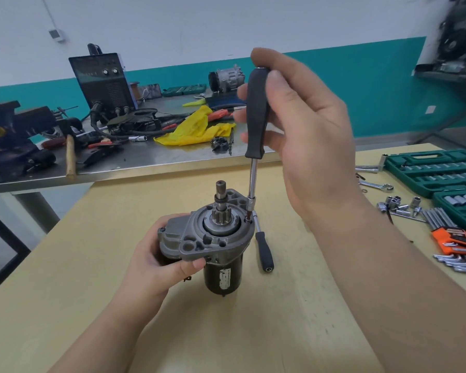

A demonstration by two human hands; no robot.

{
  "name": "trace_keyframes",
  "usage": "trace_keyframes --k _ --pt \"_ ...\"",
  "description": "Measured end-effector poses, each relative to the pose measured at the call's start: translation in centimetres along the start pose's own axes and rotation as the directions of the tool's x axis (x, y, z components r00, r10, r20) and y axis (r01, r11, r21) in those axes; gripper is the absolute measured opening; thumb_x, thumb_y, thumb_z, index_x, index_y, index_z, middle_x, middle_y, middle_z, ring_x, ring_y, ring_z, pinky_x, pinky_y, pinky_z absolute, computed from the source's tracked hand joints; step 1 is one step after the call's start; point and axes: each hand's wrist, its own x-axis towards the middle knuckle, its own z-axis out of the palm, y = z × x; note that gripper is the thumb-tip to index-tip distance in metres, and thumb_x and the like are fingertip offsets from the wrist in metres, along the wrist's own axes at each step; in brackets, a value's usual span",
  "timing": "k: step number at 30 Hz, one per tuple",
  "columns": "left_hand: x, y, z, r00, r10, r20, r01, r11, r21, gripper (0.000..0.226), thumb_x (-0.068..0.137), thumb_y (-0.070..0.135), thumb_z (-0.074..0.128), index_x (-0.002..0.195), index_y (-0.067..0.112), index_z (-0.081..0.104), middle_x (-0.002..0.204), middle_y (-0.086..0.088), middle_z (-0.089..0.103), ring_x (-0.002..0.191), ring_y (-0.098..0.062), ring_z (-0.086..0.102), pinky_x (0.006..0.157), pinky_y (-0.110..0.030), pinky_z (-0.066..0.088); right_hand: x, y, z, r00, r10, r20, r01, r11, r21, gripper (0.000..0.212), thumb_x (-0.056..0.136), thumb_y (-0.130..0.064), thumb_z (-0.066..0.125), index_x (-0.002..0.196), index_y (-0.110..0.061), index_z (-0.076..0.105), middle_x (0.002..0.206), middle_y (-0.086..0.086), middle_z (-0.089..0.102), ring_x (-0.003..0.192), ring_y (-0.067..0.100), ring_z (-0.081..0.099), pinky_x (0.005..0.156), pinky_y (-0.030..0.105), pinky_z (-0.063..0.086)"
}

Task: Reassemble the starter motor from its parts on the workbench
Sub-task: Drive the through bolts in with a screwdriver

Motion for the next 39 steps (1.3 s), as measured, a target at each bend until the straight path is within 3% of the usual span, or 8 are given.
trace_keyframes --k 5,9,12,15,21,25,33,39 --pt "0.04 0.09 0.12 1.0 -0.001 -0.005 0.001 1.0 0.01 0.079 0.068 0.047 0.1 0.135 0.023 0.066 0.128 -0.013 0.075 0.115 -0.031 0.073 0.082 -0.031 0.062 -0.05 -0.21 0.21 0.998 -0.057 0.041 0.061 0.992 -0.114 0.027 0.104 -0.016 0.064 0.128 -0.028 0.067 0.096 0.005 0.069 0.088 0.032 0.072 0.081 0.049 0.065" --pt "-0.01 0.06 0.06 1.0 -0.004 -0.01 0.004 1.0 0.019 0.079 0.067 0.048 0.101 0.135 0.025 0.067 0.128 -0.013 0.075 0.115 -0.033 0.073 0.083 -0.034 0.063 -0.04 -0.08 0.38 0.997 -0.08 0.009 0.08 0.988 -0.135 0.026 0.101 -0.015 0.07 0.123 -0.029 0.069 0.093 0.0 0.068 0.087 0.02 0.068 0.079 0.035 0.062" --pt "0.03 0.0 -0.03 1.0 -0.004 -0.01 0.004 1.0 0.017 0.079 0.067 0.048 0.101 0.135 0.025 0.067 0.128 -0.013 0.075 0.116 -0.033 0.073 0.085 -0.034 0.063 -0.17 0.02 0.16 0.999 -0.033 0.01 0.034 0.999 -0.04 0.022 0.108 -0.016 0.059 0.126 -0.021 0.071 0.102 0.014 0.071 0.096 0.038 0.072 0.085 0.053 0.065" --pt "0.04 -0.06 -0.04 1.0 -0.008 -0.012 0.008 1.0 0.022 0.08 0.067 0.047 0.101 0.135 0.023 0.066 0.128 -0.013 0.075 0.116 -0.033 0.073 0.084 -0.036 0.064 -0.23 -0.04 -0.05 1.0 0.011 0.023 -0.011 1.0 -0.013 0.027 0.112 -0.013 0.05 0.131 -0.018 0.069 0.108 0.021 0.073 0.087 0.031 0.075 0.079 0.05 0.066" --pt "-0.09 0.02 0.06 0.999 -0.029 -0.032 0.03 0.999 0.024 0.081 0.062 0.051 0.102 0.131 0.026 0.068 0.125 -0.012 0.076 0.111 -0.032 0.074 0.077 -0.036 0.062 0.08 0.04 0.33 0.996 -0.088 -0.017 0.084 0.982 -0.169 0.029 0.1 -0.014 0.072 0.124 -0.028 0.066 0.093 0.002 0.067 0.085 0.013 0.066 0.076 0.031 0.06" --pt "-0.04 -0.12 0.02 0.999 -0.029 -0.037 0.03 0.999 0.024 0.081 0.062 0.051 0.102 0.131 0.027 0.068 0.124 -0.013 0.076 0.112 -0.04 0.071 0.08 -0.051 0.058 -0.04 0.07 0.28 0.999 -0.026 -0.018 0.025 0.998 -0.054 0.019 0.106 -0.016 0.062 0.122 -0.022 0.072 0.097 0.008 0.069 0.092 0.028 0.069 0.087 0.059 0.062" --pt "-0.07 -0.14 -0.13 0.999 -0.045 -0.03 0.046 0.998 0.043 0.082 0.064 0.051 0.101 0.134 0.027 0.067 0.125 -0.012 0.075 0.111 -0.04 0.071 0.079 -0.05 0.056 0.0 -0.1 0.29 0.997 -0.072 -0.007 0.07 0.984 -0.166 0.03 0.101 -0.012 0.071 0.125 -0.029 0.066 0.098 0.012 0.068 0.087 0.019 0.068 0.075 0.037 0.063" --pt "-0.11 -0.2 -0.11 0.999 -0.034 -0.022 0.035 0.999 0.034 0.083 0.063 0.05 0.101 0.134 0.025 0.066 0.127 -0.014 0.075 0.116 -0.043 0.069 0.087 -0.058 0.053 -0.14 -0.06 0.1 1.0 0.01 0.003 -0.01 0.999 -0.041 0.024 0.11 -0.013 0.053 0.125 -0.022 0.07 0.106 0.016 0.073 0.092 0.034 0.075 0.08 0.052 0.066"
